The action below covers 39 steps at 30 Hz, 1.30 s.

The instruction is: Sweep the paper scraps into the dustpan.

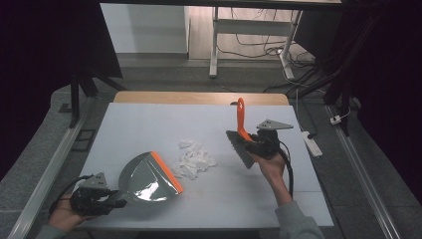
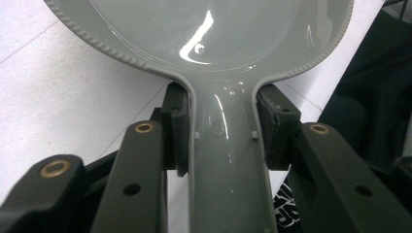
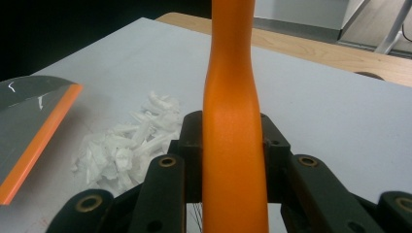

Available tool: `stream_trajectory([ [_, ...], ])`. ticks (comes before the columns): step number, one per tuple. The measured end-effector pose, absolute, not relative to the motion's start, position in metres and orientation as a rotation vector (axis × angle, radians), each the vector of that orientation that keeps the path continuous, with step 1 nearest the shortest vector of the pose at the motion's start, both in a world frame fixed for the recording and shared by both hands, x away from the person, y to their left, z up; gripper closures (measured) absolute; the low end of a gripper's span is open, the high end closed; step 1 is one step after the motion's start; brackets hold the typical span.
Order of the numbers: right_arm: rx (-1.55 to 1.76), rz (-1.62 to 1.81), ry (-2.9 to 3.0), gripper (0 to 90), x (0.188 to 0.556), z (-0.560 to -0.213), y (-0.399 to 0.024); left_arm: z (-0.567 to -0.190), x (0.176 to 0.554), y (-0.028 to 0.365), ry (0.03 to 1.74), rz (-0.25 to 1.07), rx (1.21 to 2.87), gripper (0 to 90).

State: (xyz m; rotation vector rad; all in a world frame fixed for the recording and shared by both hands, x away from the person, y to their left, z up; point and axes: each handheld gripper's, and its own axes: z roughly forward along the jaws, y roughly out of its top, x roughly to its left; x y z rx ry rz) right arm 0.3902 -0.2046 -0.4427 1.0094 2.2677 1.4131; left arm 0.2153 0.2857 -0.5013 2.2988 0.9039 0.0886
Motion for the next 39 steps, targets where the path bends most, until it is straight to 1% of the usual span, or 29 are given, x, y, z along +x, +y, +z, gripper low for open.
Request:
stream_trajectory([
  [30, 0.978, 1.366, 2.337, 70.2, 0.410, -0.456, -0.165, -0.506, 0.218, 0.276, 0.907, 0.068, 2.407, 61.3],
  [39, 0.961, 1.332, 2.364, 70.2, 0.415, -0.460, -0.150, -0.509, 0.223, 0.273, 0.915, 0.036, 2.397, 61.3],
])
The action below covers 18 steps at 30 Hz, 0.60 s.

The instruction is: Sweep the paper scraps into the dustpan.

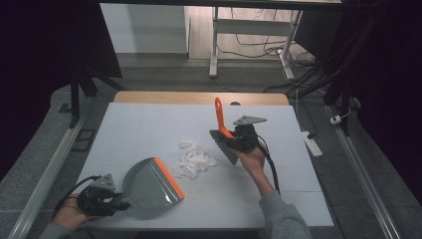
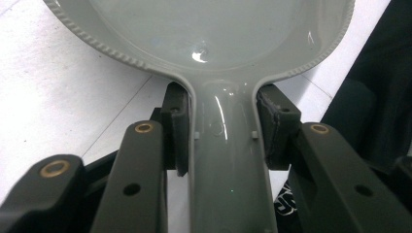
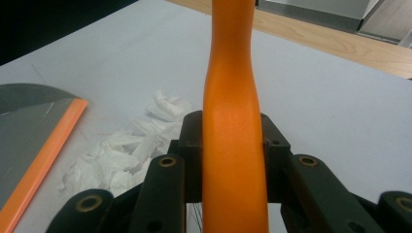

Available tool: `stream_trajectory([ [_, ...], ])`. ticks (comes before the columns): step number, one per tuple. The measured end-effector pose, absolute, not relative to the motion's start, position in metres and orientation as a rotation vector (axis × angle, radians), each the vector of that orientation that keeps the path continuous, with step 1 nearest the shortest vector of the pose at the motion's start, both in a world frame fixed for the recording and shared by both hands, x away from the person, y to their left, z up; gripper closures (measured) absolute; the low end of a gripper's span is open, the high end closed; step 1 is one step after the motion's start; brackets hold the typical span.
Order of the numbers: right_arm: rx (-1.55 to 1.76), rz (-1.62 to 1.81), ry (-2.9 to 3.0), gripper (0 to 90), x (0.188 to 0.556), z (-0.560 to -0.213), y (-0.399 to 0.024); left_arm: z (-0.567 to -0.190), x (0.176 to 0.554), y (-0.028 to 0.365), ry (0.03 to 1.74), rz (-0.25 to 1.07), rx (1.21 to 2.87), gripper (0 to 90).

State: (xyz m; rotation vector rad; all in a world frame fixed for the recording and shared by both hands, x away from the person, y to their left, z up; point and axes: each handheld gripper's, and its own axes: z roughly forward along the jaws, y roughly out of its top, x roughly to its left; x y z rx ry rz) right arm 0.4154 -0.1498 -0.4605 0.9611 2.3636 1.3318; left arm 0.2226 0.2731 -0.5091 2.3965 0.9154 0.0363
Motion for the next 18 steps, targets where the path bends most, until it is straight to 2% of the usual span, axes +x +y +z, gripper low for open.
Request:
stream_trajectory([
  [18, 1.000, 1.258, 2.392, 70.2, 0.427, -0.473, -0.134, -0.511, 0.227, 0.271, 0.919, 0.011, 2.394, 61.4],
])
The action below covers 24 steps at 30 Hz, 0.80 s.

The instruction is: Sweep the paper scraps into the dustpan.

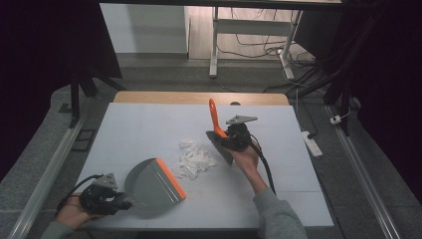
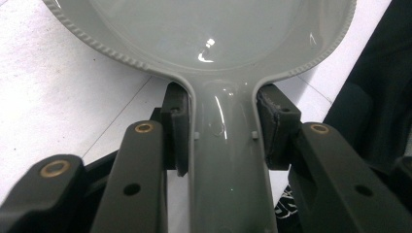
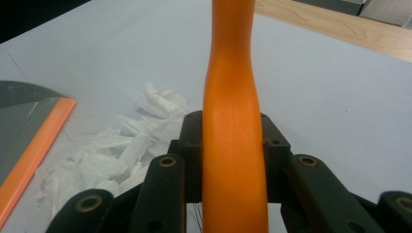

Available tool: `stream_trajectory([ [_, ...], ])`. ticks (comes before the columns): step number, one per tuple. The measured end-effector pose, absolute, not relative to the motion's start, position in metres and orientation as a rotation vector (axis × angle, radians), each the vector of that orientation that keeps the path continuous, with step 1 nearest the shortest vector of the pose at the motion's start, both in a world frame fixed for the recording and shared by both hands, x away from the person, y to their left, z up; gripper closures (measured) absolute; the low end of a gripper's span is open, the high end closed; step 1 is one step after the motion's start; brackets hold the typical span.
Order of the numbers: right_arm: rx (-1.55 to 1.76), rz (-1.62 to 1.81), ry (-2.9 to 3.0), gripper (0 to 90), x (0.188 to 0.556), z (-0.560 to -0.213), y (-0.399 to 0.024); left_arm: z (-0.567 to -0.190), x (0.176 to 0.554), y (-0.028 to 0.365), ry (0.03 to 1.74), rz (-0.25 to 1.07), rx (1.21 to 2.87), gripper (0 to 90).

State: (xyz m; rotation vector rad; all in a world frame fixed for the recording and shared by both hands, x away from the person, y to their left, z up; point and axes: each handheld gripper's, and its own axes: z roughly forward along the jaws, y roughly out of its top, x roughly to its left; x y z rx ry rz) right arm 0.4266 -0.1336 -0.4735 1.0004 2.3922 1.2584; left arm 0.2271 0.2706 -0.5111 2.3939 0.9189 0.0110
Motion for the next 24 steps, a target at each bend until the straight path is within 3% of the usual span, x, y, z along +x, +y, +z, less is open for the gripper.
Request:
stream_trajectory([
  [24, 0.991, 1.219, 2.463, 70.3, 0.432, -0.482, -0.112, -0.512, 0.229, 0.271, 0.915, -0.023, 2.396, 61.4],
])
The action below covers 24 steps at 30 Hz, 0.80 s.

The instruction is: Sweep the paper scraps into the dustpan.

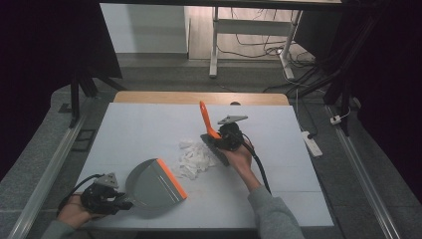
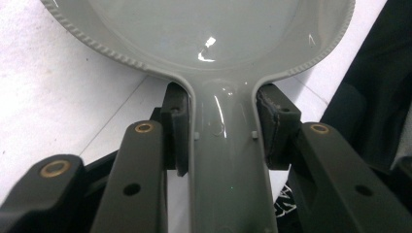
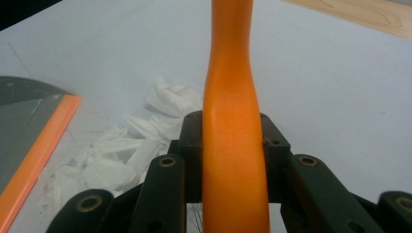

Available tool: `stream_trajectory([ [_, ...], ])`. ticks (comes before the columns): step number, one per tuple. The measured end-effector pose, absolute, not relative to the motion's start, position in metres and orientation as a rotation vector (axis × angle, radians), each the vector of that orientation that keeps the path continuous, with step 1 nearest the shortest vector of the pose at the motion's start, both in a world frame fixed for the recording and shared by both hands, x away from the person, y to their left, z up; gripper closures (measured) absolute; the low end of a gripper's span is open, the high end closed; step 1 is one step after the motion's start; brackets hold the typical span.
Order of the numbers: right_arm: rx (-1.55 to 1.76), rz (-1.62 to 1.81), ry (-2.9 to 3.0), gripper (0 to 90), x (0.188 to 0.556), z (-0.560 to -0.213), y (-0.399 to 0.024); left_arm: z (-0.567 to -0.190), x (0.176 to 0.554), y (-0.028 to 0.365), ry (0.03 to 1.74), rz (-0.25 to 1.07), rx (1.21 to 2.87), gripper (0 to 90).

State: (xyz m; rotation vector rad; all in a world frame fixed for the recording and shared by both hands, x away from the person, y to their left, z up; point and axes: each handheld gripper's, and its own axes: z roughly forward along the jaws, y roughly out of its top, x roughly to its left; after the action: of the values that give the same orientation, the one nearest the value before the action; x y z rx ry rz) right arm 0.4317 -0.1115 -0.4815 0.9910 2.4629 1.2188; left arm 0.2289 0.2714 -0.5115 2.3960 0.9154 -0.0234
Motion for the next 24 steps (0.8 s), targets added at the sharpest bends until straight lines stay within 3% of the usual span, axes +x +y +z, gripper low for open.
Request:
stream_trajectory([
  [24, 0.885, 1.190, 2.590, 70.3, 0.415, -0.488, -0.075, -0.515, 0.233, 0.267, 0.915, -0.040, 2.405, 61.4],
])
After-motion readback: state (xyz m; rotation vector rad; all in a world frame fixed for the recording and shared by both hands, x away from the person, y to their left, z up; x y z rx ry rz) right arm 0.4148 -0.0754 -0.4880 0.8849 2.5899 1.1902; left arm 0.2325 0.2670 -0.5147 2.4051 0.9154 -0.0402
